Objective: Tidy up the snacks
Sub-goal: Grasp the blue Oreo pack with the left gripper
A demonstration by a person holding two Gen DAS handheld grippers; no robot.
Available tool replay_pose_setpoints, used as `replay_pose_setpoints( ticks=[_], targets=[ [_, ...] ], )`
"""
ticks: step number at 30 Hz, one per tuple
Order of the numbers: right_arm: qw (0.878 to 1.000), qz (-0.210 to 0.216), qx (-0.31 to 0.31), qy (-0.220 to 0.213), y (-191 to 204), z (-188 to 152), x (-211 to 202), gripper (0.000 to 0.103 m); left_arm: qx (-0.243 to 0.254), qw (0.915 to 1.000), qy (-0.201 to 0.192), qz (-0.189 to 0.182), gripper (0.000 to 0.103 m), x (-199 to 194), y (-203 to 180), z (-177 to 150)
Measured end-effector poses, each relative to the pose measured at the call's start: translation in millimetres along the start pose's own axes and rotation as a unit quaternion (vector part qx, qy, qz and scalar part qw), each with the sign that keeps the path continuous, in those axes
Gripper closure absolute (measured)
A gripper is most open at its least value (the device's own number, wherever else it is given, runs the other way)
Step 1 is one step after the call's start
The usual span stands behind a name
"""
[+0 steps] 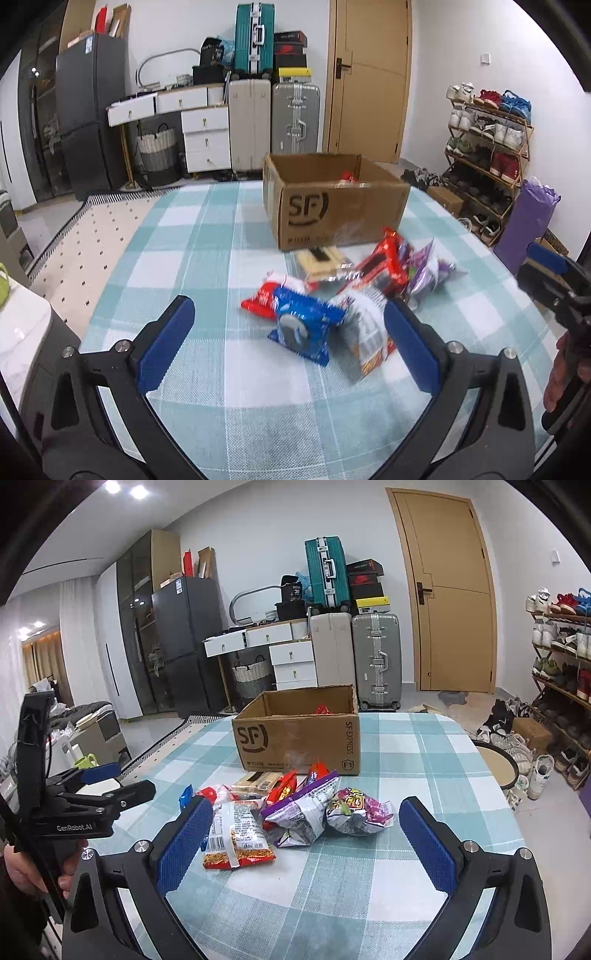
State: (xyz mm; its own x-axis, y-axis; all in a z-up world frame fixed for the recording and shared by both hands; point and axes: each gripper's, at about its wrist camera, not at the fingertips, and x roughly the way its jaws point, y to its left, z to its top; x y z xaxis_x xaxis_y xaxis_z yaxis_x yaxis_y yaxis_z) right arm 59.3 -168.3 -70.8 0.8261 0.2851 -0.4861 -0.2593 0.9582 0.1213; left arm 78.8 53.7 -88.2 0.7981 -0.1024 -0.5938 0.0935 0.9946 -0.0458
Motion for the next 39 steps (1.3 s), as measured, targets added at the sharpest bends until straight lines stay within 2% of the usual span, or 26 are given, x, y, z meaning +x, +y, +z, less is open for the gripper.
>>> replay_pose_setpoints(
  ticks=[6, 10, 16, 23, 26, 29, 30, 31, 32, 33, 34, 39],
  targets=[
    [1.0, -0.01, -0.016, 0.003, 5, -8, 14, 0.0, -0.028, 0.9989, 0.037, 0.003, 0.001, 37, 17, -10],
    [1.0, 0.001, -0.006, 0.009, 0, -10, 26, 0.0, -0.034, 0.9979, 0.054, -0.008, 0.001, 60, 25, -14],
    [1.0, 0.005, 0.001, 0.016, -7, -13, 38, 0.0, -0.025, 0.9963, 0.069, -0.045, 0.001, 86, 24, -15],
    [1.0, 0.012, 0.01, 0.017, -14, -15, 49, 0.0, 0.005, 0.9951, 0.082, -0.054, 0.001, 112, 10, -9],
    [1.0, 0.015, 0.016, 0.019, -16, -15, 50, 0.0, -0.002, 0.9937, 0.091, -0.066, 0.007, 118, 10, -9],
    [1.0, 0.016, 0.016, 0.021, -17, -17, 53, 0.0, -0.019, 0.9902, 0.113, -0.079, 0.022, 125, 14, -12],
    [0.999, 0.017, 0.017, 0.022, -17, -17, 53, 0.0, -0.025, 0.9888, 0.121, -0.084, 0.031, 127, 16, -14],
    [0.999, 0.019, 0.018, 0.022, -18, -17, 54, 0.0, -0.029, 0.9877, 0.129, -0.083, 0.045, 130, 18, -16],
    [0.999, 0.021, 0.019, 0.023, -18, -18, 54, 0.0, -0.033, 0.9861, 0.14, -0.084, 0.051, 134, 20, -19],
    [0.999, 0.022, 0.021, 0.024, -19, -19, 55, 0.0, -0.031, 0.9874, 0.133, -0.079, 0.058, 132, 21, -19],
    [0.999, 0.023, 0.023, 0.026, -19, -20, 57, 0.0, -0.034, 0.9873, 0.134, -0.079, 0.061, 133, 23, -20],
    [0.999, 0.026, 0.032, 0.034, -21, -23, 59, 0.0, -0.054, 0.9839, 0.139, -0.099, 0.061, 136, 31, -20]
  ],
)
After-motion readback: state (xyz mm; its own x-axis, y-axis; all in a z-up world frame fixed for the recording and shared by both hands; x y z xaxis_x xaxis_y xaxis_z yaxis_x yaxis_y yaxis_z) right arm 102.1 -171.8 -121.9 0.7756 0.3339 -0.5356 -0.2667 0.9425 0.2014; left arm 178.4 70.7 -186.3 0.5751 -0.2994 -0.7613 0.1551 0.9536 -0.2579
